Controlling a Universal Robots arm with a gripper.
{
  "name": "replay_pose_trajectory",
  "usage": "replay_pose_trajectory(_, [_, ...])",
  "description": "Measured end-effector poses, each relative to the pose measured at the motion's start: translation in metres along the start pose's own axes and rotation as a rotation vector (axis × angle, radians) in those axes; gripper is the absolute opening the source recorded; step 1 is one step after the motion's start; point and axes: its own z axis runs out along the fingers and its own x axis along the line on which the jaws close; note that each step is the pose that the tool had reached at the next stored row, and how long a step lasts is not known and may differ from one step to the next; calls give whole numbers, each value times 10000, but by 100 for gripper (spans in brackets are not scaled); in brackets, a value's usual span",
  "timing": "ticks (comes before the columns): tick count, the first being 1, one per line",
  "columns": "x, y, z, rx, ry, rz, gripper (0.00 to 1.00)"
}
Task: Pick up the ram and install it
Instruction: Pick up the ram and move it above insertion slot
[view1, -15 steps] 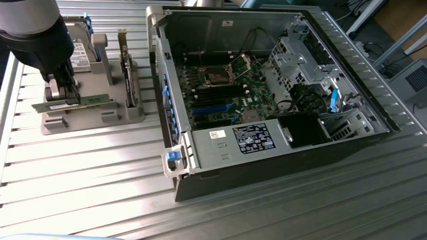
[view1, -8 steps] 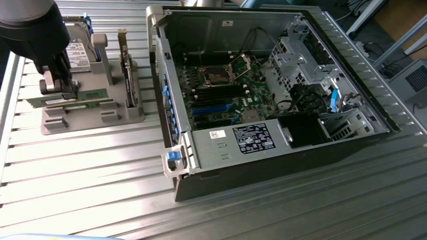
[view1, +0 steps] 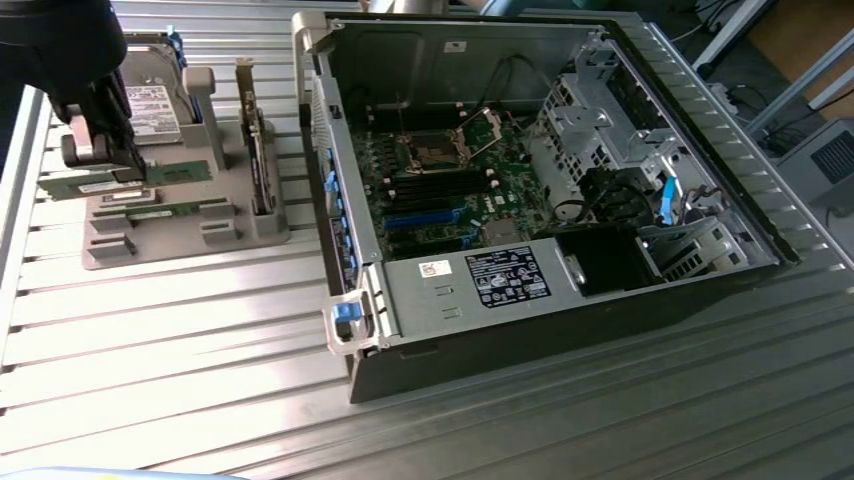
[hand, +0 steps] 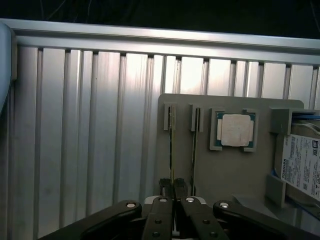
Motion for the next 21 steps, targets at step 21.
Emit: replay_pose_trajectory(21, [0,8,-638,0,0,22,13])
